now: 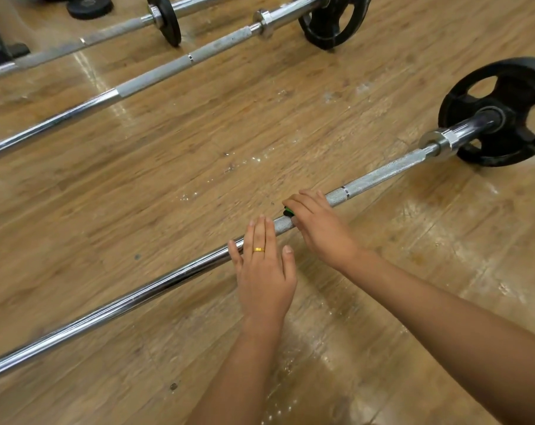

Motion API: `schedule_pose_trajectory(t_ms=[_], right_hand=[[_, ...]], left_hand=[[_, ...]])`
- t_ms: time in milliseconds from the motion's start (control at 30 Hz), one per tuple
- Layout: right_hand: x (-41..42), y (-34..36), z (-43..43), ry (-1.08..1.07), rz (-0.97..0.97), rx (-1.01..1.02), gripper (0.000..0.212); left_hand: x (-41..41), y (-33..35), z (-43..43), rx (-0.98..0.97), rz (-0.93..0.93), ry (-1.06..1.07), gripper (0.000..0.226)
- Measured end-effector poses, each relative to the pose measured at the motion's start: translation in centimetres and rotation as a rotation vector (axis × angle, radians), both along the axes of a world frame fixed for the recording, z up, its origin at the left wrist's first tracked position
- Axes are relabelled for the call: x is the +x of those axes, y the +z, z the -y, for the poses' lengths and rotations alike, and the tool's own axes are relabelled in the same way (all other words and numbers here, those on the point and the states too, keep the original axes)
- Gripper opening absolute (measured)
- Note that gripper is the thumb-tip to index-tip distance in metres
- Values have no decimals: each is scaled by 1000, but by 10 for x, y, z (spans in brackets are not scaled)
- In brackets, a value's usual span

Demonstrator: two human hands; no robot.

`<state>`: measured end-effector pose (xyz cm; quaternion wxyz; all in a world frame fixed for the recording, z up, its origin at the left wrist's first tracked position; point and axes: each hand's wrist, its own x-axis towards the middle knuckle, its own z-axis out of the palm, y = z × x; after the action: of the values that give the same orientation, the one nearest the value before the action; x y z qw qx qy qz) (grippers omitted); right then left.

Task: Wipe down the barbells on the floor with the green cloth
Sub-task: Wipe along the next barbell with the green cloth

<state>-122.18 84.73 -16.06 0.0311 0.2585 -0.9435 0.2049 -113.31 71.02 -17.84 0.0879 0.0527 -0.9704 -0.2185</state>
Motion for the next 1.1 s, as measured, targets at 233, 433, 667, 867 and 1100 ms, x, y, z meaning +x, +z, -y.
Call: schedule_pose_trajectory(t_ms=[233, 433, 667, 867, 1100], right_hand=[[-2, 5, 2, -49, 76, -55, 37], [-11, 6, 2, -17, 82, -36, 35], [-14, 7, 6, -37, 93, -50, 37], [-2, 3, 9, -57, 55, -30, 38], [-1, 11, 1, -40, 132, -7, 41]], left_hand=[[-2, -3, 3, -11, -17, -10, 62], [-8, -4, 7, -33, -21, -10, 61], [-10, 7, 8, -25, 27, -14, 59], [-6, 9, 9, -60, 56, -46, 62], [2, 9, 4, -57, 72, -36, 62]])
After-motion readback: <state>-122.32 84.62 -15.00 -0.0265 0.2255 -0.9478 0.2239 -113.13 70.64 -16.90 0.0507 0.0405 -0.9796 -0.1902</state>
